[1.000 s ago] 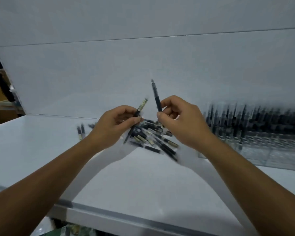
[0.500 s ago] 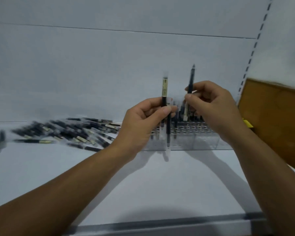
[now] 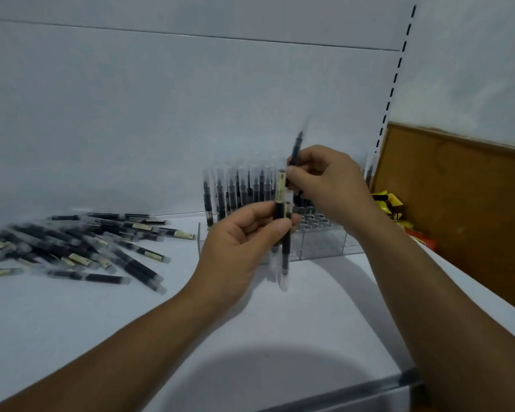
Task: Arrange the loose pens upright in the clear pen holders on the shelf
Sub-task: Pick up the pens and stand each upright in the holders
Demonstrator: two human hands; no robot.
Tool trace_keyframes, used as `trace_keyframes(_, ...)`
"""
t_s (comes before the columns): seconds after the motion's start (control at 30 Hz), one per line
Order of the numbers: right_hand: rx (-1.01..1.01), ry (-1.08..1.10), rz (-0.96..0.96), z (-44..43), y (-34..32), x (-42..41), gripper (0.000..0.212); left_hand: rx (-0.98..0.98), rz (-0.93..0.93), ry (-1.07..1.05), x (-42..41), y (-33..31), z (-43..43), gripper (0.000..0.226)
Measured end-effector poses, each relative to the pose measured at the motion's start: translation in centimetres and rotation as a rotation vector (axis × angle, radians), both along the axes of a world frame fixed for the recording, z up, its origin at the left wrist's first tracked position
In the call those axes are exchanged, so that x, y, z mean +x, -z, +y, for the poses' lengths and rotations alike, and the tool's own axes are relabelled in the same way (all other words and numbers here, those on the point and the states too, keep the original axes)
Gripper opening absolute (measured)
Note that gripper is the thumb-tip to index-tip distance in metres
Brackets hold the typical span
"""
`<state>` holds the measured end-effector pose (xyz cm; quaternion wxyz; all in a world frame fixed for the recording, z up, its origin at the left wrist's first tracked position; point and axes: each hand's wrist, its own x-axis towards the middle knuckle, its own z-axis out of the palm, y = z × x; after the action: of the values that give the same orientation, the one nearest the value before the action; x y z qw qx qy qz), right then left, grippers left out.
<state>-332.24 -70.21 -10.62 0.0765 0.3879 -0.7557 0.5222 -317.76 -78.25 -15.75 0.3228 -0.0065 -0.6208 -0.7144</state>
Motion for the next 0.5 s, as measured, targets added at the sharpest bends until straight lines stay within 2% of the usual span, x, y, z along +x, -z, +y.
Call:
trace_keyframes(0.1,0.096,0.01,0.066,-0.4,0.5,-0.2,0.009,0.045,-0.033,0.008,-0.1,0.5,0.4,0.024)
trace_keyframes(0.33,0.332,0.028,0.089,-0.6,1.3,0.0,0.008,0.011,-0.066,0.002,0.0,0.4,0.1,0.026)
trace_keyframes(0.5,0.345,0.046,0.063,-0.5,1.7,0.0,0.012,-0.017,-0.067,-0.045,0.1,0.4,-0.3,0.022)
